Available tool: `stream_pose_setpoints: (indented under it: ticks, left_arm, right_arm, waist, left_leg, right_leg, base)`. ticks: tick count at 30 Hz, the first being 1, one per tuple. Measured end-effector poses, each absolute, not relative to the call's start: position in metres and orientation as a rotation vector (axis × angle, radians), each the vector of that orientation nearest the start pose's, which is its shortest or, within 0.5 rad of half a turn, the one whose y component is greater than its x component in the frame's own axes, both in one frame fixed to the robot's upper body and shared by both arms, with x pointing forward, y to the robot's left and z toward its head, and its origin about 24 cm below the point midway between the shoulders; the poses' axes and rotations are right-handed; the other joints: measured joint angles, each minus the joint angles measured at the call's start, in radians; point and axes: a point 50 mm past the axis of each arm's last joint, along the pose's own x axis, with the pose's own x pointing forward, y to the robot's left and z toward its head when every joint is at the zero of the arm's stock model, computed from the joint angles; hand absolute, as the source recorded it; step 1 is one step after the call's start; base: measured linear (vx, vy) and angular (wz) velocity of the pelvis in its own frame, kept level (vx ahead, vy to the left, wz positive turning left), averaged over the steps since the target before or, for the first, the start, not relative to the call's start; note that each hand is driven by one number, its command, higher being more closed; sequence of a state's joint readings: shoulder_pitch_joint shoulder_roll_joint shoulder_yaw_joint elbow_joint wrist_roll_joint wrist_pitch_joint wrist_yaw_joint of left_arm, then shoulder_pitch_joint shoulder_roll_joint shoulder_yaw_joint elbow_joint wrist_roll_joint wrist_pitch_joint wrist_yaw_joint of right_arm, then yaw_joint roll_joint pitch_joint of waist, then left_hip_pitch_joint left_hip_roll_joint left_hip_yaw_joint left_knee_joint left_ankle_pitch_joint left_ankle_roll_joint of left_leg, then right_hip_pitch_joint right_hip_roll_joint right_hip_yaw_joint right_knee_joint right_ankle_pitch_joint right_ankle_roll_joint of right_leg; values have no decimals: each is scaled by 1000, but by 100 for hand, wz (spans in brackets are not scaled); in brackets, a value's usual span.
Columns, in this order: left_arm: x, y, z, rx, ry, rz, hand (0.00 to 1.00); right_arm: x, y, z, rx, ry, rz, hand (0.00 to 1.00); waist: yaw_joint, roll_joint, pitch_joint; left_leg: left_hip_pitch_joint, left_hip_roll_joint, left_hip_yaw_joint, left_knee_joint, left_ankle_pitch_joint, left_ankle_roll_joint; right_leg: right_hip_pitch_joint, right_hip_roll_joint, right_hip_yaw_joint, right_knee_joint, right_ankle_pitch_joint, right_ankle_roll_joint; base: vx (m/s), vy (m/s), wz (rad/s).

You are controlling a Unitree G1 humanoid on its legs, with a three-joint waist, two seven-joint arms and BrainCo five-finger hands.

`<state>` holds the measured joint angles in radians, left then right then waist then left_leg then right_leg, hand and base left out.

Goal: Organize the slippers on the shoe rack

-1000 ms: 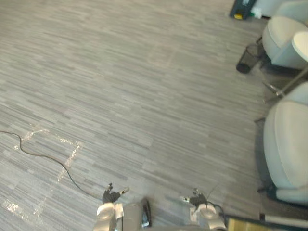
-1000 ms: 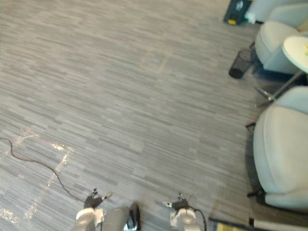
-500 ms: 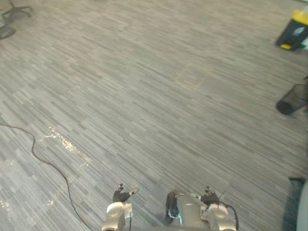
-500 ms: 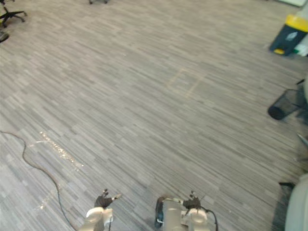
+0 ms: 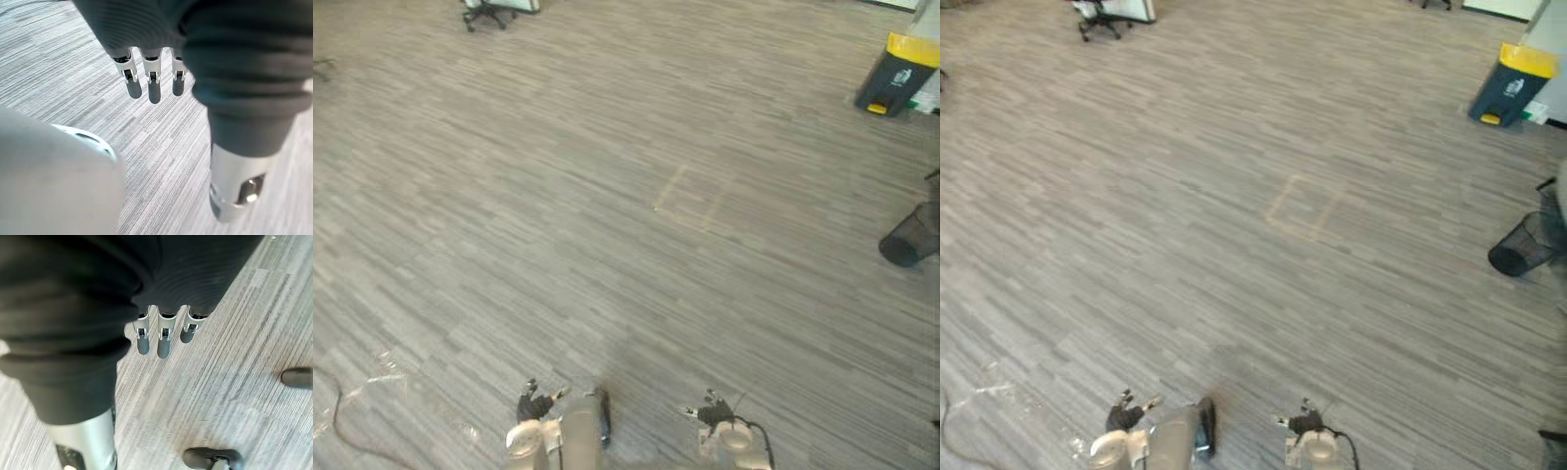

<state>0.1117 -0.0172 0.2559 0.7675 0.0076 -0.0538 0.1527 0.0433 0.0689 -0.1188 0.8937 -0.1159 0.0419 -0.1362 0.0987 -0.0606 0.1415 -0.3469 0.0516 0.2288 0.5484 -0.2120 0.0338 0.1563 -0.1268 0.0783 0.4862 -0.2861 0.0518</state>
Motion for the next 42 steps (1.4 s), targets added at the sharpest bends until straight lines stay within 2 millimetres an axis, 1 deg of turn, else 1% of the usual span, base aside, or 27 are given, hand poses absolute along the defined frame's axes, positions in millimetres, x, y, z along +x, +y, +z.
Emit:
stream_pose_setpoints:
  ticks: [2, 4, 5, 7, 9, 12, 13, 14, 15, 16, 18, 19, 20, 21, 22, 23, 25, 27, 29, 31, 32, 33, 34, 36, 38, 40, 42]
  left_arm:
    - [137, 201, -134, -31, 846, 408, 0]
    - [140, 192, -135, -33, 858, 379, 0]
    - [144, 186, -134, -32, 850, 353, 0]
    - [151, 180, -132, -33, 838, 325, 0]
    - [155, 175, -134, -37, 848, 310, 0]
    - [158, 170, -135, -22, 855, 277, 0]
    - [158, 169, -135, -18, 856, 270, 0]
    - [159, 168, -134, -13, 855, 262, 0]
    - [160, 165, -134, -13, 854, 255, 0]
    - [161, 164, -134, -11, 854, 251, 0]
    - [158, 162, -136, -22, 866, 254, 0]
    - [156, 162, -137, -32, 871, 265, 0]
    - [152, 163, -138, -31, 880, 270, 0]
    - [148, 166, -139, -31, 884, 281, 0]
    - [146, 170, -139, -34, 884, 298, 0]
    - [142, 173, -139, -33, 882, 309, 0]
    - [144, 178, -134, -26, 846, 319, 0]
    - [142, 181, -132, -25, 829, 332, 0]
    - [140, 181, -132, -30, 824, 342, 0]
    - [136, 182, -133, -31, 832, 354, 0]
    - [132, 190, -134, -26, 838, 375, 0]
    - [132, 191, -134, -20, 837, 376, 0]
    - [131, 196, -134, -8, 840, 379, 0]
    - [129, 200, -135, 5, 853, 388, 0]
    - [127, 200, -138, 6, 881, 385, 0]
    - [128, 191, -141, -12, 902, 369, 0]
    - [136, 183, -140, -10, 896, 329, 0]
  right_arm:
    - [133, -154, -147, -57, 988, -177, 0]
    - [133, -157, -146, -50, 975, -192, 0]
    - [137, -157, -144, -50, 956, -188, 0]
    - [143, -159, -140, -46, 923, -199, 0]
    - [144, -163, -139, -39, 914, -221, 0]
    - [148, -167, -138, -27, 911, -243, 0]
    - [150, -168, -137, -30, 904, -244, 0]
    - [154, -168, -136, -31, 897, -242, 0]
    - [156, -169, -135, -30, 892, -247, 0]
    - [156, -170, -135, -24, 893, -252, 0]
    - [158, -173, -134, -24, 887, -261, 0]
    - [157, -173, -134, -41, 892, -247, 0]
    - [157, -171, -135, -51, 895, -230, 0]
    - [157, -166, -135, -53, 897, -209, 0]
    - [156, -156, -137, -42, 907, -184, 0]
    - [156, -149, -138, -37, 917, -164, 0]
    - [150, -147, -141, -45, 950, -147, 0]
    - [150, -147, -142, -49, 952, -148, 0]
    - [151, -147, -141, -52, 949, -149, 0]
    - [150, -146, -142, -55, 951, -144, 0]
    - [145, -141, -144, -70, 969, -111, 0]
    - [144, -141, -144, -70, 972, -107, 0]
    - [142, -141, -145, -73, 976, -107, 0]
    - [138, -142, -146, -72, 985, -114, 0]
    - [139, -143, -146, -71, 978, -116, 0]
    - [139, -146, -145, -78, 977, -120, 0]
    - [146, -143, -141, -70, 939, -118, 0]
  waist:
    - [-7, -13, 18]
    - [-23, 5, 22]
    - [-37, 19, 20]
    - [-44, 18, 20]
    - [-54, 11, 23]
    - [-77, 10, 23]
    - [-92, 16, 25]
    - [-101, 24, 26]
    - [-94, 42, 26]
    - [-91, 52, 28]
    - [-102, 79, 32]
    - [-99, 106, 32]
    - [-94, 119, 33]
    - [-91, 125, 40]
    - [-81, 113, 46]
    - [-63, 98, 52]
    - [-42, 80, 46]
    - [-37, 82, 46]
    - [-30, 77, 46]
    - [-18, 82, 40]
    - [-1, 65, 21]
    - [-4, 52, 14]
    - [-5, 25, -4]
    - [-4, 2, -7]
    - [-4, 1, -1]
    - [-11, 35, 10]
    - [-41, 44, 20]
  left_leg:
    - [132, -35, 11, -19, -69, 16]
    - [283, -48, 15, -94, -93, 15]
    - [361, -47, 10, -165, -100, 20]
    - [433, -46, 6, -231, -113, 13]
    - [509, -50, 5, -276, -135, 0]
    - [620, -63, -25, -378, -153, -29]
    - [650, -59, -51, -398, -160, -42]
    - [681, -36, -94, -393, -161, -46]
    - [681, -17, -111, -375, -152, -62]
    - [667, -6, -133, -321, -131, -93]
    - [593, 16, -160, -91, -77, -113]
    - [476, 50, -173, 195, 55, -141]
    - [408, 69, -178, 349, 168, -170]
    - [346, 96, -165, 488, 148, -149]
    - [274, 115, -128, 594, 95, -110]
    - [215, 114, -100, 613, 62, -95]
    - [101, 112, -65, 530, 0, -75]
    - [33, 96, -50, 349, -38, -65]
    - [-9, 42, -104, 108, -28, -72]
    - [-16, 28, -155, -70, 22, -83]
    - [-21, 24, -130, -2, 54, -72]
    - [-19, 19, -117, 4, 37, -61]
    - [-11, 8, -85, 18, 1, -51]
    - [47, 0, -23, 59, -67, -3]
    - [144, -18, 13, 34, -99, 19]
    - [292, -30, 21, -93, -111, 19]
    - [402, -47, 30, -213, -111, 19]
  right_leg:
    - [-142, -8, 34, 420, 89, 42]
    - [-254, -14, -35, 600, 55, 28]
    - [-338, -11, -114, 604, 34, 11]
    - [-449, -9, -229, 515, 15, 3]
    - [-506, 2, -331, 275, 29, -14]
    - [-533, 57, -369, -121, 161, -41]
    - [-534, 70, -354, -136, 240, -85]
    - [-523, 90, -338, -111, 301, -168]
    - [-522, 91, -353, -69, 267, -177]
    - [-522, 91, -364, -27, 215, -176]
    - [-465, 112, -378, -13, 143, -176]
    - [-394, 145, -367, -56, 113, -183]
    - [-345, 172, -349, -85, 98, -188]
    - [-289, 197, -326, -114, 84, -195]
    - [-217, 211, -279, -146, 66, -204]
    - [-158, 211, -234, -178, 52, -207]
    - [-74, 200, -152, -244, 42, -186]
    - [-7, 177, -78, -277, 15, -162]
    - [65, 126, 2, -285, -33, -128]
    - [93, 105, 54, -283, -77, -100]
    - [112, 73, 126, -249, -114, -80]
    - [102, 59, 133, -233, -107, -75]
    - [70, 36, 153, -179, -90, -47]
    - [24, 13, 188, -1, -48, 16]
    - [-75, 11, 179, 260, -19, 71]
    - [-225, 47, 92, 471, -37, 61]
    - [-373, 59, -90, 487, -57, 26]
  base:
    - [507, 249, -10]
    - [595, 235, -9]
    - [549, 193, -3]
    - [379, 81, 2]
    - [484, 55, 2]
    - [532, -14, 29]
    - [717, -93, 75]
    - [713, -137, 54]
    - [825, -195, 38]
    - [775, -231, 17]
    - [620, -188, 8]
    - [474, -101, -27]
    - [589, -69, -53]
    - [585, -16, -85]
    - [686, -3, -104]
    - [552, 5, -111]
    - [494, 65, -116]
    - [653, 210, -111]
    - [635, 278, -104]
    - [693, 404, -114]
    - [635, 395, -106]
    - [766, 472, -94]
    - [372, 226, -45]
    - [609, 374, -76]
    - [608, 375, -92]
    - [384, 259, -82]
    - [321, 196, -28]
